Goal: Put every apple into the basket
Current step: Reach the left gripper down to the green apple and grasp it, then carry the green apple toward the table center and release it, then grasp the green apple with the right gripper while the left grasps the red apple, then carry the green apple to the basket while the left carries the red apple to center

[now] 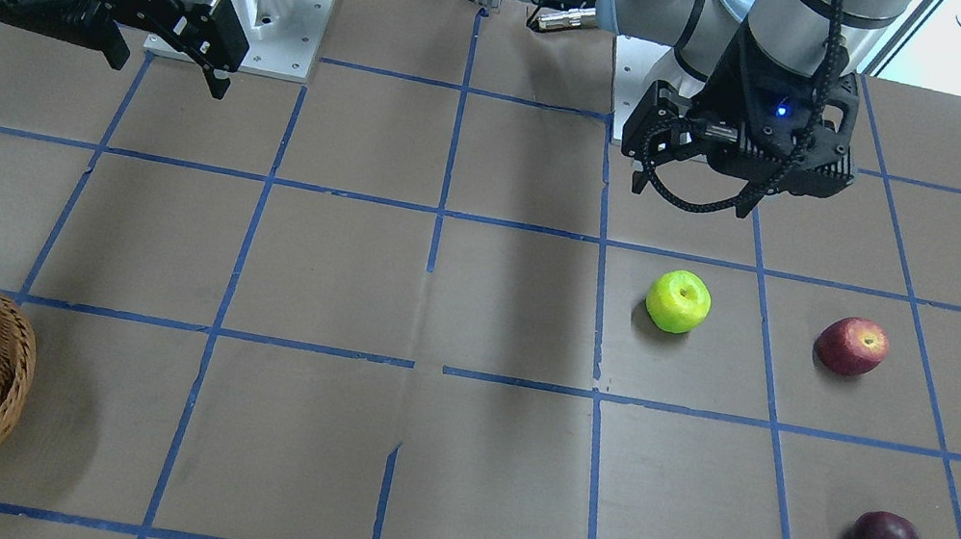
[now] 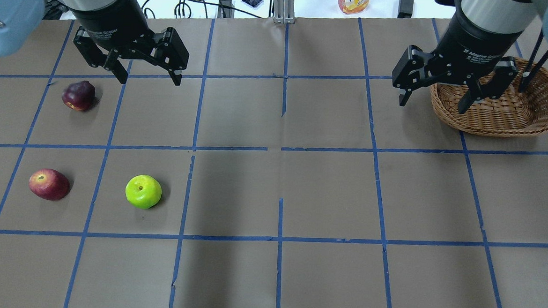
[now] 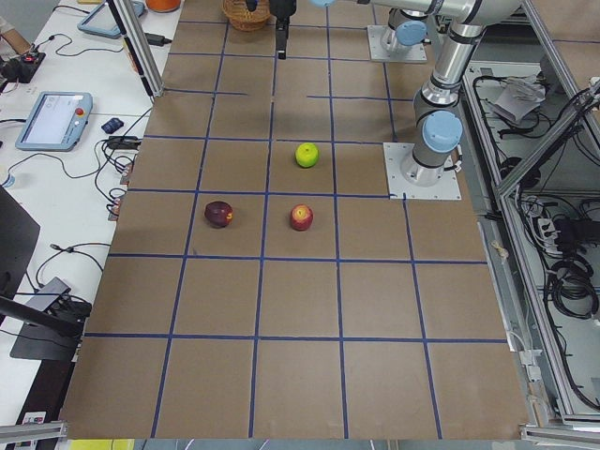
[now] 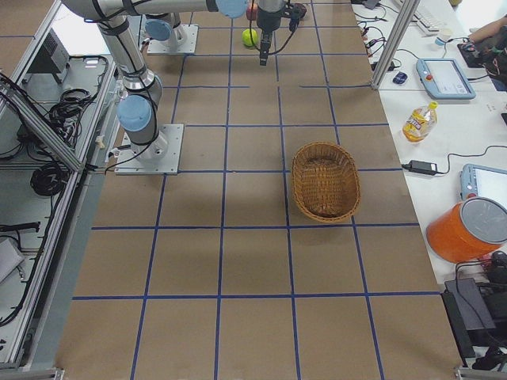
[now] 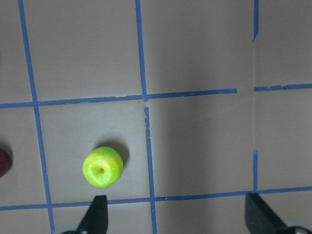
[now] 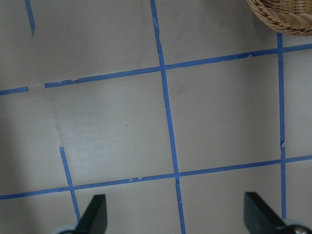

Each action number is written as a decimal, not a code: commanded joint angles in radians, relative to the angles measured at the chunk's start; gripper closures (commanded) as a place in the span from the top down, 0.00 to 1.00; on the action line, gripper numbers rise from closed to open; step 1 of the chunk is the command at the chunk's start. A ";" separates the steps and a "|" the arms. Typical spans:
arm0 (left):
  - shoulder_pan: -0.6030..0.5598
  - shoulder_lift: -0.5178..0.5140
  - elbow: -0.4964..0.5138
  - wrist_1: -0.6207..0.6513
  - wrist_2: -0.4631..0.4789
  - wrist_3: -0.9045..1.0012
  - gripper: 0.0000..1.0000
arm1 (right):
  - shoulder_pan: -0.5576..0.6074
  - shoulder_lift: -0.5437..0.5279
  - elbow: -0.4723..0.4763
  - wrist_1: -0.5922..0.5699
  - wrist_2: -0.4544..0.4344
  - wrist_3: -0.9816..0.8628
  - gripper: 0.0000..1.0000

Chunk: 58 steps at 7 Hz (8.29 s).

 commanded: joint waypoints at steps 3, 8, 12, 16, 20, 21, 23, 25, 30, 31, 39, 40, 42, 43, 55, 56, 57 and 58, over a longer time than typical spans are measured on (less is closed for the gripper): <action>0.014 -0.016 -0.006 0.001 0.001 0.011 1.00 | 0.000 0.001 0.001 0.001 -0.005 -0.001 1.00; 0.244 -0.018 -0.522 0.411 0.000 0.304 1.00 | 0.000 -0.007 0.002 0.001 -0.005 -0.001 1.00; 0.246 -0.096 -0.607 0.467 0.032 0.301 1.00 | 0.000 -0.028 0.044 -0.002 -0.056 -0.001 1.00; 0.246 -0.189 -0.615 0.470 0.090 0.281 1.00 | 0.000 -0.033 0.048 0.001 -0.035 -0.001 1.00; 0.244 -0.213 -0.610 0.480 0.090 0.267 0.48 | 0.000 -0.033 0.048 0.009 -0.034 -0.001 1.00; 0.237 -0.199 -0.588 0.480 0.052 0.232 0.27 | 0.000 -0.031 0.048 0.009 -0.036 -0.001 1.00; 0.133 -0.206 -0.406 0.411 -0.071 -0.055 0.27 | 0.000 -0.033 0.048 0.007 -0.038 -0.001 1.00; -0.014 -0.261 -0.232 0.392 -0.085 -0.187 0.26 | -0.001 -0.030 0.048 0.007 -0.039 -0.003 1.00; -0.262 -0.490 -0.221 0.757 -0.163 -0.498 0.48 | -0.001 -0.027 0.060 0.003 -0.036 -0.001 1.00; -0.277 -0.511 -0.222 0.757 -0.157 -0.501 0.97 | -0.001 -0.025 0.060 0.003 -0.036 -0.001 1.00; 0.032 -0.215 -0.063 0.062 -0.044 -0.003 1.00 | 0.098 0.166 0.082 -0.254 0.034 0.267 1.00; 0.095 -0.173 -0.108 0.035 0.075 0.149 1.00 | 0.199 0.215 0.079 -0.351 0.038 0.379 1.00; 0.269 -0.102 -0.245 0.103 0.235 0.442 0.98 | 0.322 0.364 0.039 -0.471 0.038 0.594 1.00; 0.361 -0.096 -0.308 0.181 0.237 0.545 0.97 | 0.370 0.434 0.007 -0.503 0.025 0.635 1.00; 0.677 -0.285 -0.601 0.717 0.253 0.875 0.41 | 0.384 0.668 -0.050 -0.609 0.041 0.707 0.22; 0.663 -0.254 -0.592 0.716 0.221 0.863 0.27 | 0.382 0.667 -0.050 -0.585 0.066 0.713 0.00; 0.634 -0.211 -0.559 0.652 0.163 0.809 0.26 | 0.376 0.644 -0.055 -0.550 0.070 0.712 0.00; 0.590 -0.170 -0.491 0.530 0.152 0.737 0.24 | 0.350 0.569 -0.068 -0.489 0.064 0.707 0.00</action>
